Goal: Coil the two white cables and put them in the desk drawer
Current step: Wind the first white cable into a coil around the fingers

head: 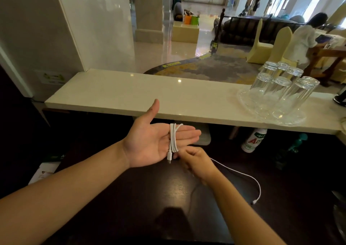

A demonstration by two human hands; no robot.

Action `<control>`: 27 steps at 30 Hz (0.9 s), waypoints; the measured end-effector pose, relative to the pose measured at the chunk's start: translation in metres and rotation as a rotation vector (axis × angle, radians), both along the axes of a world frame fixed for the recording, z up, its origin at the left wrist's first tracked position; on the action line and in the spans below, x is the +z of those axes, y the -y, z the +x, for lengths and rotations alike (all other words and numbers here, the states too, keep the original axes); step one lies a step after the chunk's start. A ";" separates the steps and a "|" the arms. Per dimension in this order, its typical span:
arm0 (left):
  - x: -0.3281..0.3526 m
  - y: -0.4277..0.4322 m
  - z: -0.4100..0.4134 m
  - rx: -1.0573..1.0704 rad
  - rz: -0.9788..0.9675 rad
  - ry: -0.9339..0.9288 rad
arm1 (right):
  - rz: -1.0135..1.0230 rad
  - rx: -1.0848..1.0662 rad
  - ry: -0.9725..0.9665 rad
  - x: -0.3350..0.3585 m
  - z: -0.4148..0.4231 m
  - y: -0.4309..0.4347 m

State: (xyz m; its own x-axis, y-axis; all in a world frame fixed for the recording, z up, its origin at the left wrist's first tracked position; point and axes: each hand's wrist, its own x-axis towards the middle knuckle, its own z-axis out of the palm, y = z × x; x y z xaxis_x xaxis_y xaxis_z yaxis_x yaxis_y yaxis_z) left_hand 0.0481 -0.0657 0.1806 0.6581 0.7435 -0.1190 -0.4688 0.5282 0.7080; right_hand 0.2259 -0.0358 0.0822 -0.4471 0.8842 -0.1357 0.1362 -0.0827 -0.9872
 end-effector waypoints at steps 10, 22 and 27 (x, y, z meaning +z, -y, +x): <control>-0.018 -0.011 -0.007 0.157 0.050 -0.287 | 0.202 0.021 0.147 0.015 -0.001 0.025; 0.002 -0.001 0.003 -0.194 0.079 -0.371 | 0.803 0.236 0.584 0.184 0.019 -0.023; 0.020 0.003 -0.002 -0.243 -0.016 -0.009 | 0.331 0.126 0.156 0.114 0.026 -0.051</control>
